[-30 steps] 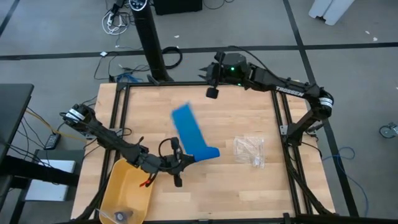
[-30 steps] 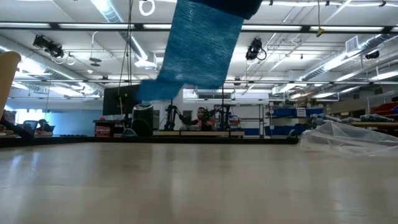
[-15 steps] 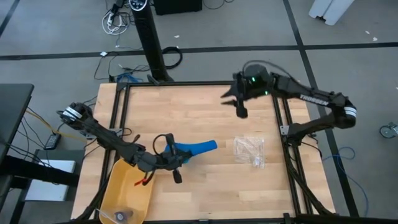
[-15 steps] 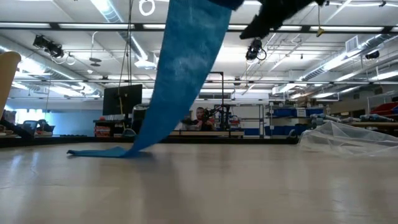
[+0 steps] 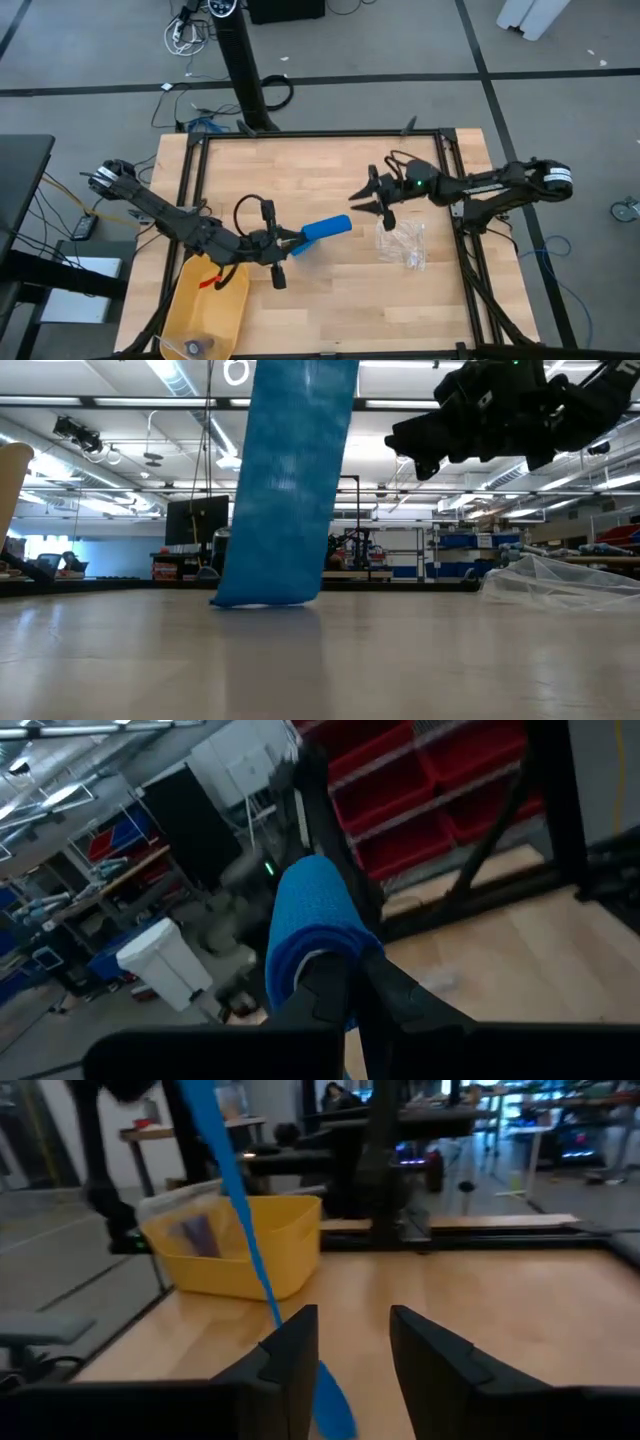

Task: Roll bandage
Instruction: Roll the blue bandage

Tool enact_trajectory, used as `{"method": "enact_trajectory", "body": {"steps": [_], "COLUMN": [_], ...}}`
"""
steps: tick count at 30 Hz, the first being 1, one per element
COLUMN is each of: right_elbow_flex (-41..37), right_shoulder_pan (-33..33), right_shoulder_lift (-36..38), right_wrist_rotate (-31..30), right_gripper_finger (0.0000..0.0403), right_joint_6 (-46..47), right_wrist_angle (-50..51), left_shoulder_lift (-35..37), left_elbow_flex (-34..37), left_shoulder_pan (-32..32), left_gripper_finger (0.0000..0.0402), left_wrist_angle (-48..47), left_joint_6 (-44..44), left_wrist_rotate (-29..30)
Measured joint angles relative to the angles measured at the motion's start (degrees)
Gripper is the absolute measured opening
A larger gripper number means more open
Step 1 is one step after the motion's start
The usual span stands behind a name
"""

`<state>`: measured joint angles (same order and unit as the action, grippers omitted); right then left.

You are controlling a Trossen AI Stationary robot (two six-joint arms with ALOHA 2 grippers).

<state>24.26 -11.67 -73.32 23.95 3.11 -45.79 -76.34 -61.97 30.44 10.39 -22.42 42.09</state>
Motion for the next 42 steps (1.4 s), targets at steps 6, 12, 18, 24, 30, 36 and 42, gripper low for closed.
{"method": "enact_trajectory", "body": {"steps": [6,12,18,24,30,36,42], "right_elbow_flex": [1.87,3.23,4.51,7.47,8.71,8.85,8.85], "right_shoulder_pan": [4.7,8.39,11.64,12.94,12.66,13.68,14.84], "right_shoulder_lift": [-7.91,-15.12,-20.86,-26.52,-28.79,-28.79,-28.77], "right_wrist_rotate": [-1.11,-1.69,-2.09,-6.62,-6.36,-8.67,-12.6], "right_gripper_finger": [0.0176,0.023,0.0251,0.0245,0.0234,0.0179,0.0068], "right_joint_6": [2.11,6.5,8.92,8.41,8.37,6.53,4.73], "right_wrist_angle": [-4.7,-12.27,-17.93,-18.95,-19.4,-19.23,-17.7], "left_shoulder_lift": [0.04,0.04,0.39,0.42,0.63,0.74,0.74], "left_elbow_flex": [-6.57,-9.28,-9.84,-9.84,-9.84,-9.87,-9.87], "left_shoulder_pan": [-0.48,-0.68,-1.47,-2.32,-2.38,-3.19,-4.07], "left_gripper_finger": [0.0013,0.0013,0.0013,0.0013,0.0013,0.0013,0.0013], "left_wrist_angle": [-5.57,-6.18,-5.55,-5.16,-3.89,-1.98,1.37], "left_joint_6": [-0.18,-4.44,-6.09,-6.59,-8.72,-9.11,-10.77], "left_wrist_rotate": [1.39,4.24,4.89,5.01,5.66,6.38,6.41]}}
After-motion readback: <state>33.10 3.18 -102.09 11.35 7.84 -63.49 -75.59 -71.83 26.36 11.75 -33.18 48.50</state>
